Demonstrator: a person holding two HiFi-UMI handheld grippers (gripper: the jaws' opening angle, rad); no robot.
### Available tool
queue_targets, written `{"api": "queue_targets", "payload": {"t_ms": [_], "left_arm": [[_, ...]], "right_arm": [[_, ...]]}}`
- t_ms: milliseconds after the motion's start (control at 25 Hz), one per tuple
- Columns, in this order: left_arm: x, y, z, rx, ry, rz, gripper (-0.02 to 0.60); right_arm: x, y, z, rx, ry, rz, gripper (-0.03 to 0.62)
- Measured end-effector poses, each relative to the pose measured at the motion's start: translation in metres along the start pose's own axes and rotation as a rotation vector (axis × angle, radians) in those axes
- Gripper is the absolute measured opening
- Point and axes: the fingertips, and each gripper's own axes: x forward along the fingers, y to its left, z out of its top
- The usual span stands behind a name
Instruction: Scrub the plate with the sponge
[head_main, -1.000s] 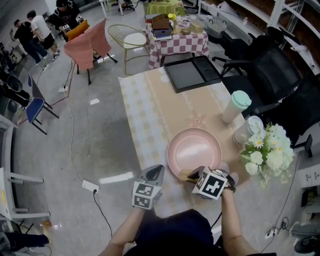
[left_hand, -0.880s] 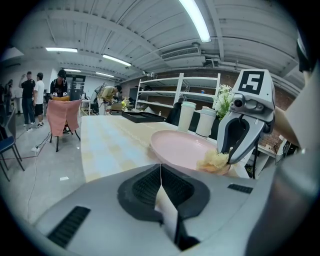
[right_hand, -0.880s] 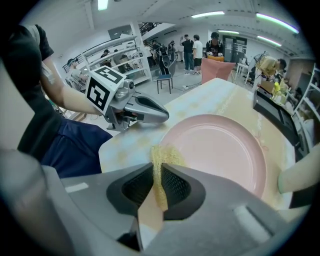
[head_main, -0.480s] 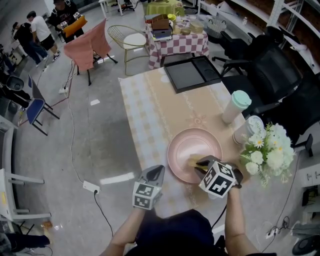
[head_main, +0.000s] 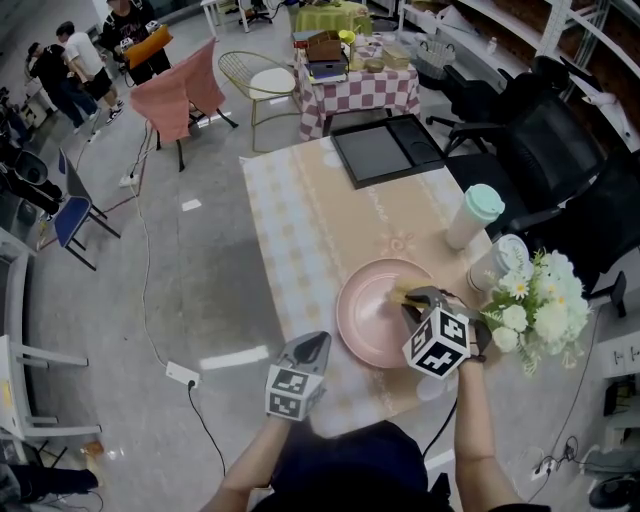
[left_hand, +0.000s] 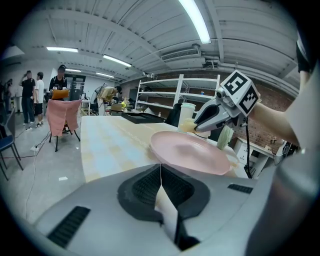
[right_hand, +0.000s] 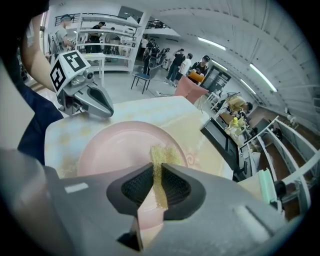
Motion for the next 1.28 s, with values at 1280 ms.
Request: {"api": "queue_targets", "payload": {"t_ms": [1280], "left_arm": [[0.0, -0.002, -0.001, 0.004, 0.008, -0.021, 0.012]], "right_arm": [[0.077, -0.027, -0.02, -0.029, 0.03, -0.044, 0.051]]}}
